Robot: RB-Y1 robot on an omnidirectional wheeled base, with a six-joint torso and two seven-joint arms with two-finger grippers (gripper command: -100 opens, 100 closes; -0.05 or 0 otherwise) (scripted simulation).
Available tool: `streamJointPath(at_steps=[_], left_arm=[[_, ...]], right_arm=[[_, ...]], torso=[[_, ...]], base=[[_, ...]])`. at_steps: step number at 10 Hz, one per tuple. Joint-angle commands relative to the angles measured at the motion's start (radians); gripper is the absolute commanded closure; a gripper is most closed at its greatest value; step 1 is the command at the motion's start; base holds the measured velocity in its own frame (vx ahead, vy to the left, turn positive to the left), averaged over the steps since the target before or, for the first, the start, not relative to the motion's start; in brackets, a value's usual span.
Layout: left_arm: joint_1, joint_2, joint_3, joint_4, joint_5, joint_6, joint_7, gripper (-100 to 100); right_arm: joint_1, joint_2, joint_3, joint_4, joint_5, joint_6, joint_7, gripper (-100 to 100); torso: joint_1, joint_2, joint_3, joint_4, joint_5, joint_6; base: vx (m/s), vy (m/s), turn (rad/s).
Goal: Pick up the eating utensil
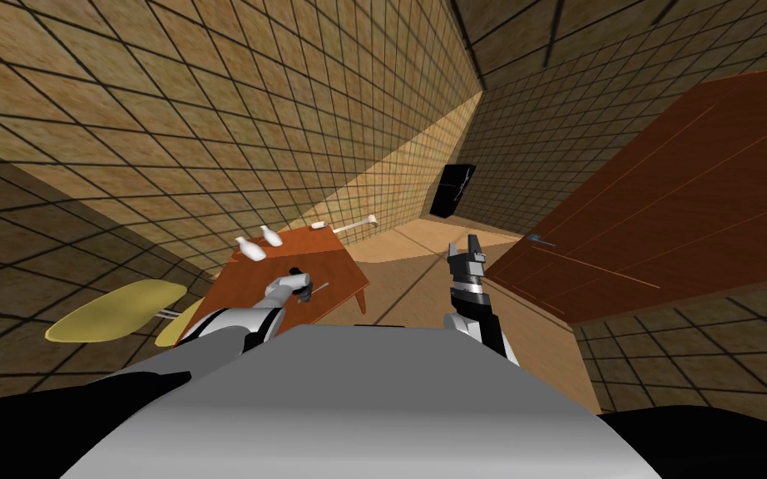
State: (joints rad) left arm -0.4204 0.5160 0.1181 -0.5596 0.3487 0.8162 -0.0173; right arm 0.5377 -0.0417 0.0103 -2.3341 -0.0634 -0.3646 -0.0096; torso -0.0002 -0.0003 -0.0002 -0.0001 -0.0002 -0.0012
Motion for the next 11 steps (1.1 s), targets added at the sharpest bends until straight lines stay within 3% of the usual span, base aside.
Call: streamJointPath(at_steps=[1,3,4,5,6,8,9,10,11], left_arm=[[-0.014,0.012,0.001,0.034,0.004,0.029,0.003,-100],[-0.027,0.026,0.002,0.065,0.009,0.051,0.003,-100],[-0.036,0.02,0.001,0.081,0.007,0.032,0.0,-100],[-0.038,0.02,0.001,0.087,0.008,0.03,-0.002,0],[-0.027,0.005,0.001,0.099,0.0,0.002,0.002,-100],[-0.012,-0.014,0.001,0.114,-0.009,-0.034,0.007,-100],[-0.028,-0.008,0.002,0.138,-0.003,-0.034,-0.002,-100],[-0.03,-0.009,0.002,0.145,-0.003,-0.043,-0.004,100],[-0.03,-0.009,0.002,0.144,-0.003,-0.043,-0.003,100]], right_arm=[[0.0,0.0,0.0,0.0,0.0,0.0,0.0,0],[0.0,0.0,0.0,0.0,0.0,0.0,0.0,0],[0.0,0.0,0.0,0.0,0.0,0.0,0.0,0],[0.0,0.0,0.0,0.0,0.0,0.0,0.0,0],[0.0,0.0,0.0,0.0,0.0,0.0,0.0,0],[0.0,0.0,0.0,0.0,0.0,0.0,0.0,0],[0.0,0.0,0.0,0.0,0.0,0.0,0.0,0],[0.0,0.0,0.0,0.0,0.0,0.0,0.0,0],[0.0,0.0,0.0,0.0,0.0,0.0,0.0,0]], torso=[[0.0,0.0,0.0,0.0,0.0,0.0],[0.0,0.0,0.0,0.0,0.0,0.0],[0.0,0.0,0.0,0.0,0.0,0.0],[0.0,0.0,0.0,0.0,0.0,0.0],[0.0,0.001,0.0,0.0,0.0,0.0],[0.002,-0.003,-0.001,-0.001,0.001,0.0],[0.004,-0.003,-0.002,-0.001,0.001,0.0],[0.002,-0.001,-0.001,0.0,0.001,0.0],[0.001,0.0,0.0,0.0,0.0,0.0]], base=[[0.019,0.005,-0.059],[0.017,0.006,-0.038],[0.006,0.003,-0.007],[0.0,0.0,0.0],[0.037,0.023,0.004],[0.061,0.052,0.006],[0.023,0.029,-0.004],[0.005,0.005,0.0],[0.0,0.0,0.0]])
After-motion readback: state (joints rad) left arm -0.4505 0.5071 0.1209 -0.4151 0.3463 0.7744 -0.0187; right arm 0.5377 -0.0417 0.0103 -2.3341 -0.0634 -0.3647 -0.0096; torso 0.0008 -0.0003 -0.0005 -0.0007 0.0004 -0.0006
